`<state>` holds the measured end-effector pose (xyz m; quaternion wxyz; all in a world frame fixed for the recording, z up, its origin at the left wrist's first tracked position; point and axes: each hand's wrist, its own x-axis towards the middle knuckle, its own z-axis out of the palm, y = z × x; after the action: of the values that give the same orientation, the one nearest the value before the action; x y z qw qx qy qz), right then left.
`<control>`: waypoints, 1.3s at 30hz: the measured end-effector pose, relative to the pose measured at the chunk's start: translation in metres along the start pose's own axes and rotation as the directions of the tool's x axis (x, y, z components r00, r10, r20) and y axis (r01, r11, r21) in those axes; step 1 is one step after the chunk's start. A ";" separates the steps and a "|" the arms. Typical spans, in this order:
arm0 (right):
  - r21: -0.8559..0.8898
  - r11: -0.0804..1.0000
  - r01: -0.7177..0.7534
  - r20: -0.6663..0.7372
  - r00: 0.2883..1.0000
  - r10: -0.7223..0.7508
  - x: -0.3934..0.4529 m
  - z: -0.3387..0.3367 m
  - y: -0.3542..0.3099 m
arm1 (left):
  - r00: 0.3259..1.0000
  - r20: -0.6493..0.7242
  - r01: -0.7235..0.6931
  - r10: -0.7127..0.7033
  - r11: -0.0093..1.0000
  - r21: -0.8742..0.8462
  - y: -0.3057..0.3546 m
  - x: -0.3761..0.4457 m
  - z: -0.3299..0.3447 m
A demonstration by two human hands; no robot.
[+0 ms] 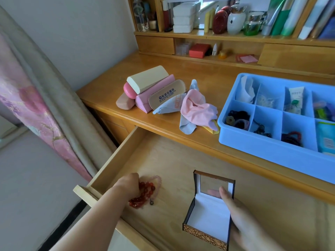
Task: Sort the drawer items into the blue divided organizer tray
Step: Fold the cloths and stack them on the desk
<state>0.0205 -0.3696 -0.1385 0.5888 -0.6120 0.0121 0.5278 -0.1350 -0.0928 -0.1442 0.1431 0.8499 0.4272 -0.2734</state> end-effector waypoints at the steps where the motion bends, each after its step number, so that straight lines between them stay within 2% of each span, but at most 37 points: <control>1: 0.003 1.000 0.002 0.001 1.000 -0.002 -0.001 0.000 0.000 | 1.000 0.015 -0.005 0.005 0.999 0.052 0.001 -0.001 -0.001; 5: 0.009 1.000 0.023 0.006 1.000 -0.023 -0.007 -0.001 -0.003 | 0.999 0.028 -0.039 0.037 0.996 0.080 -0.001 -0.015 -0.017; 8: 0.027 0.999 0.031 0.011 0.999 -0.031 -0.011 -0.003 -0.004 | 0.987 -0.115 -0.115 0.113 0.993 -0.006 -0.007 -0.041 -0.038; 11: 0.026 0.999 0.037 0.015 0.999 -0.037 -0.014 -0.001 -0.006 | 0.936 -0.301 -0.232 0.183 0.963 -0.136 -0.004 -0.073 -0.055; 15: -0.013 0.997 0.072 0.012 0.997 -0.072 -0.019 0.004 -0.012 | 0.851 -0.423 -0.452 0.309 0.842 -0.294 0.023 -0.113 -0.070; 17: -0.004 0.994 0.106 0.041 0.994 -0.106 -0.021 0.007 -0.015 | 0.842 -0.405 -0.504 0.357 0.789 -0.352 0.044 -0.128 -0.074; 19: 0.010 0.990 0.140 0.080 0.987 -0.140 -0.022 0.008 -0.016 | 0.855 -0.340 -0.516 0.391 0.702 -0.491 0.072 -0.137 -0.069; 22: 0.066 0.988 0.137 0.108 0.984 -0.144 -0.023 0.008 -0.014 | 0.906 -0.200 -0.396 0.374 0.577 -0.714 0.114 -0.140 -0.049; 24: 0.149 0.983 0.104 0.148 0.981 -0.127 -0.024 0.004 -0.012 | 0.937 -0.144 -0.312 0.319 0.576 -0.755 0.136 -0.137 -0.035; 26: 0.226 0.970 0.089 0.156 0.980 -0.127 -0.025 -0.002 -0.010 | 0.946 -0.191 -0.320 0.262 0.663 -0.676 0.148 -0.130 -0.026; 28: 0.262 0.959 0.104 0.145 0.979 -0.145 -0.025 -0.008 -0.010 | 0.936 -0.223 -0.352 0.273 0.763 -0.542 0.155 -0.127 -0.026; 30: 0.256 0.959 0.124 0.125 0.979 -0.160 -0.027 -0.011 -0.012 | 0.917 -0.185 -0.396 0.352 0.857 -0.329 0.162 -0.129 -0.030; 32: 0.223 0.963 0.154 0.104 0.978 -0.181 -0.028 -0.011 -0.015 | 0.915 -0.112 -0.399 0.387 0.909 -0.123 0.170 -0.133 -0.033; 35: 0.176 0.965 0.192 0.087 0.974 -0.209 -0.031 -0.009 -0.018 | 0.927 -0.099 -0.354 0.362 0.931 0.092 0.177 -0.138 -0.033; 39: 0.150 0.967 0.204 0.088 0.972 -0.219 -0.031 -0.009 -0.021 | 0.875 -0.228 -0.422 0.428 0.903 0.077 0.169 -0.145 -0.026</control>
<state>0.0252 -0.3886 -0.1054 0.6829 -0.5388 -0.0472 0.4909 -0.0605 -0.2749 -0.0365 0.1363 0.9512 0.2410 -0.1359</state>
